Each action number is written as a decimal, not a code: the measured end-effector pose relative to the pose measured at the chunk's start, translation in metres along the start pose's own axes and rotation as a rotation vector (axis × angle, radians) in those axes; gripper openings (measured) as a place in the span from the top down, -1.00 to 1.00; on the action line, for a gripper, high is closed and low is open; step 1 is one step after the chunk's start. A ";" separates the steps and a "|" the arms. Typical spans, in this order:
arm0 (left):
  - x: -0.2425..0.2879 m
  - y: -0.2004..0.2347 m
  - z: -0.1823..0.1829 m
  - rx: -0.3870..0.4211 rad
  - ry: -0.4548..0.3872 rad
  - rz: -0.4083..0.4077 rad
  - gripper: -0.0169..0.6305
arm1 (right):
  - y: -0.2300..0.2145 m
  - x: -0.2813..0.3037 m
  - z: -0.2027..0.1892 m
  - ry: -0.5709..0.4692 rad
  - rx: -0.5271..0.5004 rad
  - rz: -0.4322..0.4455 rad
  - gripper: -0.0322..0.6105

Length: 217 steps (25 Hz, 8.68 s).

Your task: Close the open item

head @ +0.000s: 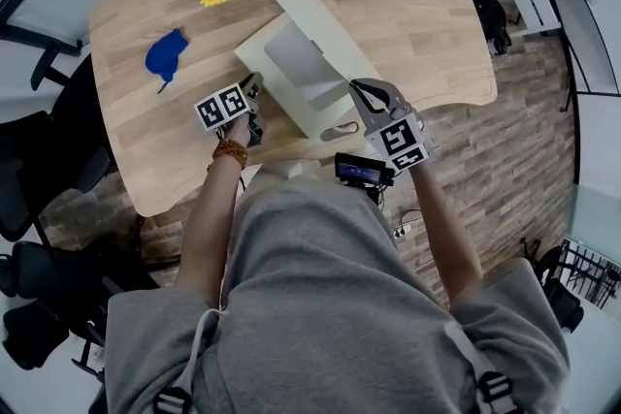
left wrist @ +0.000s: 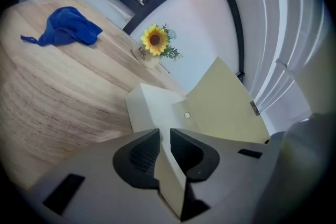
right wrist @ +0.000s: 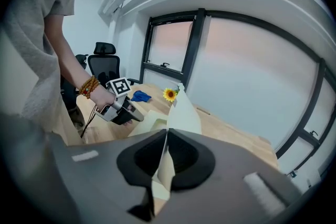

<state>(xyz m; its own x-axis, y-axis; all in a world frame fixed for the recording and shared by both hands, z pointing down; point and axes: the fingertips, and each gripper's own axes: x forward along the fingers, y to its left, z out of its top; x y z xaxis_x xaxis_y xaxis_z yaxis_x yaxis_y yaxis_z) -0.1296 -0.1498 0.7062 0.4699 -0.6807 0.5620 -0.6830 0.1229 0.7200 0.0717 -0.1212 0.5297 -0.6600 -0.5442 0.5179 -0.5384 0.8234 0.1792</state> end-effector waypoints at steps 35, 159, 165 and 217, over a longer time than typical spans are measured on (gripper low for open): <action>0.004 -0.033 -0.049 0.027 0.067 -0.072 0.68 | 0.070 0.051 -0.057 0.183 -0.066 0.247 0.79; 0.031 -0.023 -0.038 -0.071 0.201 -0.035 0.37 | 0.088 0.099 -0.122 0.511 0.036 0.516 0.35; 0.037 -0.024 -0.049 -0.043 0.240 -0.014 0.36 | 0.088 0.092 -0.129 0.540 0.037 0.525 0.35; -0.060 -0.198 0.108 0.697 -0.292 -0.102 0.33 | -0.035 0.049 0.092 -0.136 0.049 0.052 0.41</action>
<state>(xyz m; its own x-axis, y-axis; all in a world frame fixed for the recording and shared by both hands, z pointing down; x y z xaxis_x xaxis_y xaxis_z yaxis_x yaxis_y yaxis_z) -0.0831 -0.2116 0.4856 0.4486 -0.8398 0.3059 -0.8848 -0.3691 0.2842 0.0099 -0.1918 0.4716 -0.7508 -0.5201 0.4072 -0.5242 0.8442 0.1117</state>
